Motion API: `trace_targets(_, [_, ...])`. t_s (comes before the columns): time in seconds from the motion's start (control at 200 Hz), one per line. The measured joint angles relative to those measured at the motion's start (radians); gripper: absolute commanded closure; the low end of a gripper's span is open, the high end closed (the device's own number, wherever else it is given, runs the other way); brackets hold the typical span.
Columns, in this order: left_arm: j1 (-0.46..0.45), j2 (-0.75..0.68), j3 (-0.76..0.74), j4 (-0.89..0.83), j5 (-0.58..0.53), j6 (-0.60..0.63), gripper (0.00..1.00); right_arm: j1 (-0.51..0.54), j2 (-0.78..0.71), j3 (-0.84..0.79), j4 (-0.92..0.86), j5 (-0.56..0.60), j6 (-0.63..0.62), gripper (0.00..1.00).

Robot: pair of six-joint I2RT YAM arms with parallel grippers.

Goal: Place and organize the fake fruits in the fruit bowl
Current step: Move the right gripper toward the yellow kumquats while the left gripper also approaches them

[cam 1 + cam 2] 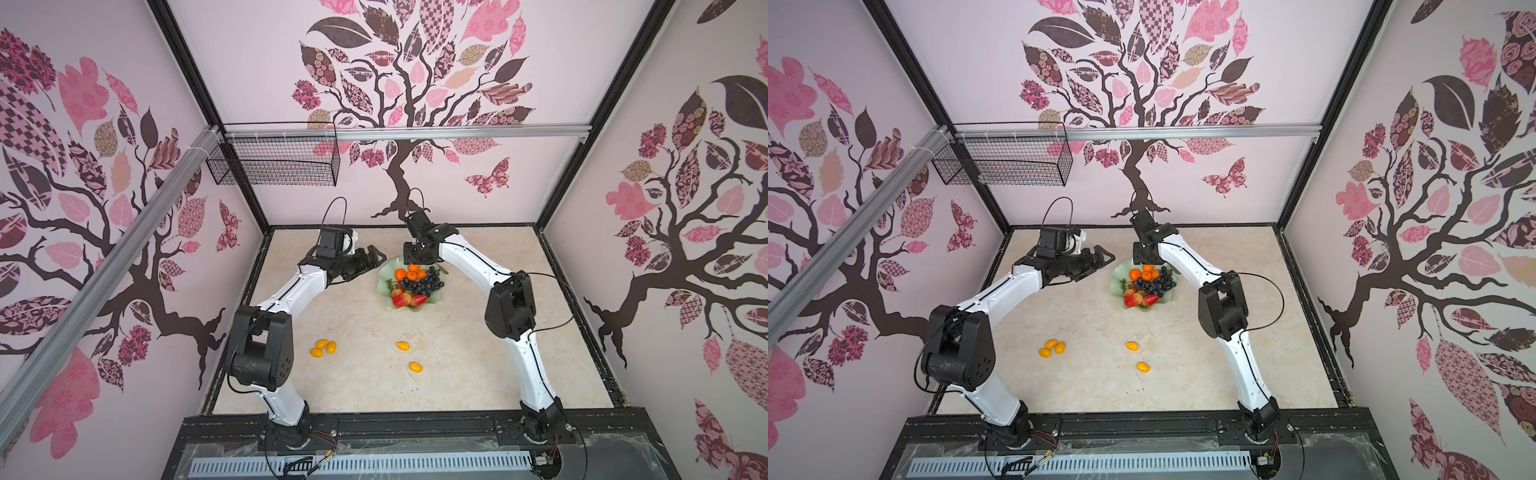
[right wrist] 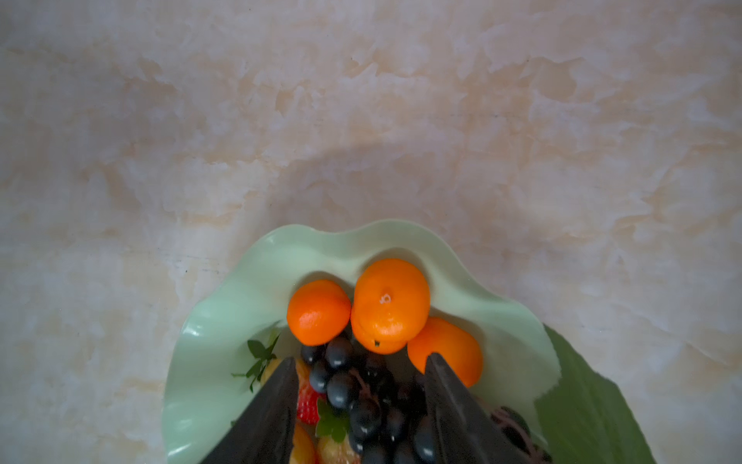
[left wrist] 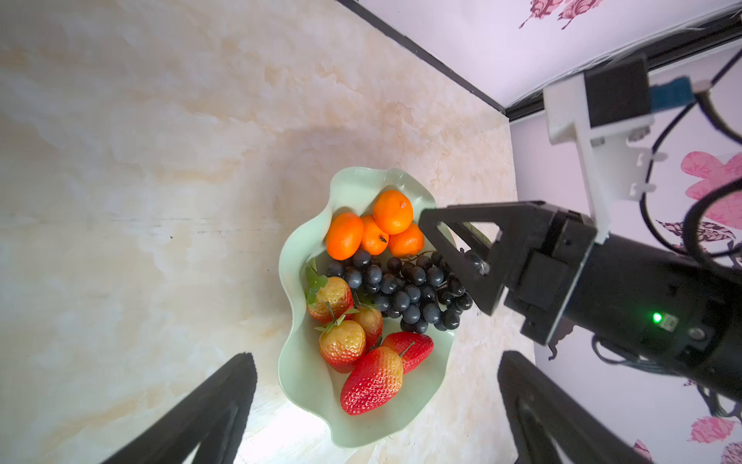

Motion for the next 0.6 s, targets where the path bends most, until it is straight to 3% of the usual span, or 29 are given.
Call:
trace_targets(0.28, [-0.053,-0.147,-0.050,-0.018,-0.109,0.023,0.02,0.058,-0.385,-0.434,0.142,-0.006,0.014,0.47])
trace_targets(0.44, [-0.140,-0.282,-0.136,-0.031,-0.168,0.007,0.02,0.098,-0.614,-0.696,0.214,-0.029,0.019,0.48])
trace_targets(0.6, [-0.266,-0.431,-0.276,-0.067,-0.257,-0.056,0.02,0.118,-0.737,-0.871,0.247,-0.045,0.022,0.48])
